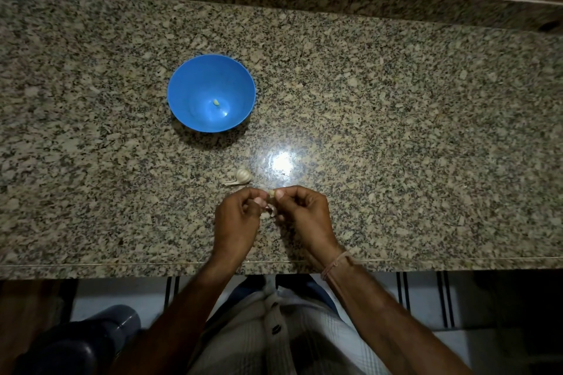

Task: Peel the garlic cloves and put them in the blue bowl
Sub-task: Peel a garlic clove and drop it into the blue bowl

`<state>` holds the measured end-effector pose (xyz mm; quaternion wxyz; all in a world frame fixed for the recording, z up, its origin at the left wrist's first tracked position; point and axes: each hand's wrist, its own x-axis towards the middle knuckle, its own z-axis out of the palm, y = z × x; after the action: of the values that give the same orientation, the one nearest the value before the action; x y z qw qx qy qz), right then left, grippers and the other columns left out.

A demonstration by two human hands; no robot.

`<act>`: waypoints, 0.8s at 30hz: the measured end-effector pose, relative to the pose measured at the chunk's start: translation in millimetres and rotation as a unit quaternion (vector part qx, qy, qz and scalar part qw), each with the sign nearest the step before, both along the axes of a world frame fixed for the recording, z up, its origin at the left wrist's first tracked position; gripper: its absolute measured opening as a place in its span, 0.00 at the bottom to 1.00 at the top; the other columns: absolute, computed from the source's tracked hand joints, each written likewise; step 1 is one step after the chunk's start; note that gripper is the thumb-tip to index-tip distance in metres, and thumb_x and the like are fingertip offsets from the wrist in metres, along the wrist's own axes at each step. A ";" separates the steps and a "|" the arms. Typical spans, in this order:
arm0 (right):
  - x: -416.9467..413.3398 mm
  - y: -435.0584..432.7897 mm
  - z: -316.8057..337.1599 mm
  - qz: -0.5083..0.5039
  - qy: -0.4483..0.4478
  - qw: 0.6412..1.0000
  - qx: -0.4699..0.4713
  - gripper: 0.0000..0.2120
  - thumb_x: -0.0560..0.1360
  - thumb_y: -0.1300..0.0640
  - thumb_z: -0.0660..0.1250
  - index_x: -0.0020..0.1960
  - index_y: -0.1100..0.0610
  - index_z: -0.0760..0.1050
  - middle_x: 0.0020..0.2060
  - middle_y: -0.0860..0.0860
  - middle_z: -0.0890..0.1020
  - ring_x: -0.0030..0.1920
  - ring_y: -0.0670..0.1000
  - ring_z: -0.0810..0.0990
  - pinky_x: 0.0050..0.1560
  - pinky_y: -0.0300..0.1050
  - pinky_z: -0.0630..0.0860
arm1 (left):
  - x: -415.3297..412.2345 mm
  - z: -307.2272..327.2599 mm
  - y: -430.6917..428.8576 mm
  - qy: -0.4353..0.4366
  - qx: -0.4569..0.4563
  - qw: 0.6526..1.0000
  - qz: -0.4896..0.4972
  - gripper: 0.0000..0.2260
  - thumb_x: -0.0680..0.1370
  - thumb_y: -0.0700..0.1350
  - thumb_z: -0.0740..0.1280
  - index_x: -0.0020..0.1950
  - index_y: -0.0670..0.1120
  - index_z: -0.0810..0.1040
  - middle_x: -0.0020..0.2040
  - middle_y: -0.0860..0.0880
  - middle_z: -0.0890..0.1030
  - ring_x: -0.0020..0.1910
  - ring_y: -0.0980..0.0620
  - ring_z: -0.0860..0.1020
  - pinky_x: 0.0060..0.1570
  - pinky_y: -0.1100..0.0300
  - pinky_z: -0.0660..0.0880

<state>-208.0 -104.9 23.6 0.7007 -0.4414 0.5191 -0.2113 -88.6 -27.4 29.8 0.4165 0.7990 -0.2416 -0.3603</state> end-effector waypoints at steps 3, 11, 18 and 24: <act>-0.3 -2.3 -2.8 0.008 0.015 1.000 -0.011 0.07 0.79 0.57 0.74 0.47 0.61 0.86 0.44 0.61 0.87 0.46 0.59 0.86 0.56 0.61 0.83 | 0.8 1.4 1.6 0.009 -0.033 0.999 0.007 0.12 0.82 0.38 0.69 0.62 0.51 0.84 0.54 0.55 0.86 0.53 0.61 0.83 0.55 0.56 0.83; 2.6 -2.4 1.3 0.028 -0.005 1.000 -0.006 0.15 0.83 0.54 0.69 0.49 0.67 0.84 0.44 0.63 0.87 0.44 0.57 0.84 0.52 0.54 0.81 | 4.7 -0.7 -0.1 0.009 -0.049 0.999 -0.007 0.04 0.79 0.45 0.74 0.47 0.55 0.84 0.42 0.57 0.86 0.44 0.55 0.85 0.46 0.44 0.84; -1.2 -7.1 6.2 0.071 -0.020 0.994 -0.075 0.06 0.80 0.66 0.71 0.54 0.62 0.85 0.48 0.56 0.88 0.52 0.57 0.87 0.53 0.49 0.84 | 5.8 -3.7 0.1 0.027 -0.040 0.999 0.018 0.04 0.81 0.46 0.72 0.47 0.52 0.87 0.40 0.55 0.87 0.41 0.56 0.86 0.46 0.44 0.84; 7.6 -6.9 -1.2 0.072 0.026 0.992 -0.100 0.03 0.78 0.64 0.73 0.50 0.61 0.86 0.44 0.55 0.89 0.49 0.55 0.88 0.55 0.53 0.84 | 9.1 -5.4 16.5 -0.054 -0.033 0.998 0.002 0.12 0.82 0.43 0.70 0.64 0.55 0.82 0.56 0.58 0.83 0.56 0.59 0.81 0.55 0.53 0.81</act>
<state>-200.4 -111.8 22.4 0.6529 -0.5505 0.4804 -0.1999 -79.5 -10.9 24.4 0.4292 0.8038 -0.2741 -0.3076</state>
